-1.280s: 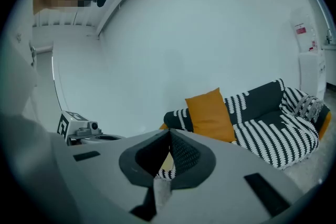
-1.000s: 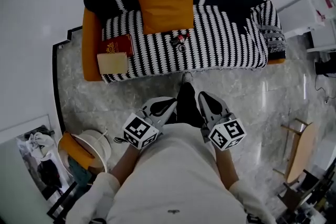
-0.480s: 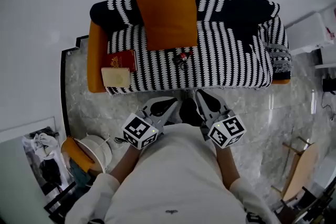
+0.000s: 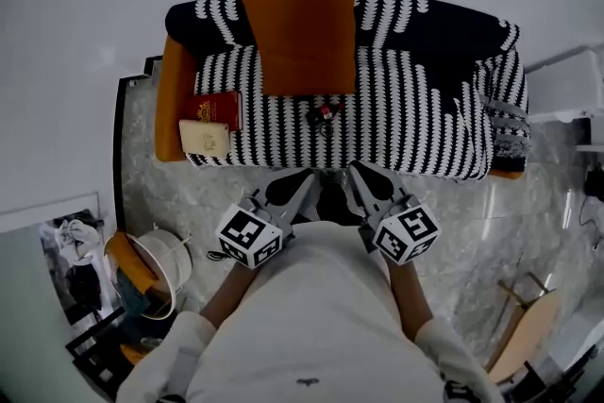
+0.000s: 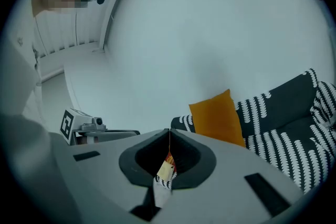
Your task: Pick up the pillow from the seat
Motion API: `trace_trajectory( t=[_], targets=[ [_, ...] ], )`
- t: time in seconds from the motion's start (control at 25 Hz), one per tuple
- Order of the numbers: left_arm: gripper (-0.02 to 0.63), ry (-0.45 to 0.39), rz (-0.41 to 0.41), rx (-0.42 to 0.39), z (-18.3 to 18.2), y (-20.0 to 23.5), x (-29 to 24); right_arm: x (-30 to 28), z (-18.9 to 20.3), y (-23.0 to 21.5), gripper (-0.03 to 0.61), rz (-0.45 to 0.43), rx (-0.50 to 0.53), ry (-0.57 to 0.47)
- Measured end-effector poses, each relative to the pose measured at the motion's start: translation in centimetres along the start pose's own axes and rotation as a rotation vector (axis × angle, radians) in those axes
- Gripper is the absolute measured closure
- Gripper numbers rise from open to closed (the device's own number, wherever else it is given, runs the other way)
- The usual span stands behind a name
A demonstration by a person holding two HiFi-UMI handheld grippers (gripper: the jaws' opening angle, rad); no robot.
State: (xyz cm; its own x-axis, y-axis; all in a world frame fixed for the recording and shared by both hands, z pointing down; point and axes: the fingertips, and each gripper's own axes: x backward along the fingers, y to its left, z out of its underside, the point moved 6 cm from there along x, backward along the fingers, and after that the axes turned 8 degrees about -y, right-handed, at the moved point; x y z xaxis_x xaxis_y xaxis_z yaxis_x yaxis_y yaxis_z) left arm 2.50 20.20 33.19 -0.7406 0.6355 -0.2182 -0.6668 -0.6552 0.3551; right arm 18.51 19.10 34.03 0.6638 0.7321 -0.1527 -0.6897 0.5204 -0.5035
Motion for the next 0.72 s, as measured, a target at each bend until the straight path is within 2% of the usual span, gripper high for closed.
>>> trace_trajectory(
  t=[0.4, 0.72],
  targets=[
    [0.601, 0.04, -0.091, 0.094, 1.6, 0.2, -0.3, -1.8, 0.8, -2.5, 0.572, -0.061, -0.058, 0.09],
    [0.601, 0.04, -0.09, 0.112, 1.6, 2.9, -0.5, -4.2, 1.1, -2.7, 0.572, -0.061, -0.057, 0.113]
  ],
)
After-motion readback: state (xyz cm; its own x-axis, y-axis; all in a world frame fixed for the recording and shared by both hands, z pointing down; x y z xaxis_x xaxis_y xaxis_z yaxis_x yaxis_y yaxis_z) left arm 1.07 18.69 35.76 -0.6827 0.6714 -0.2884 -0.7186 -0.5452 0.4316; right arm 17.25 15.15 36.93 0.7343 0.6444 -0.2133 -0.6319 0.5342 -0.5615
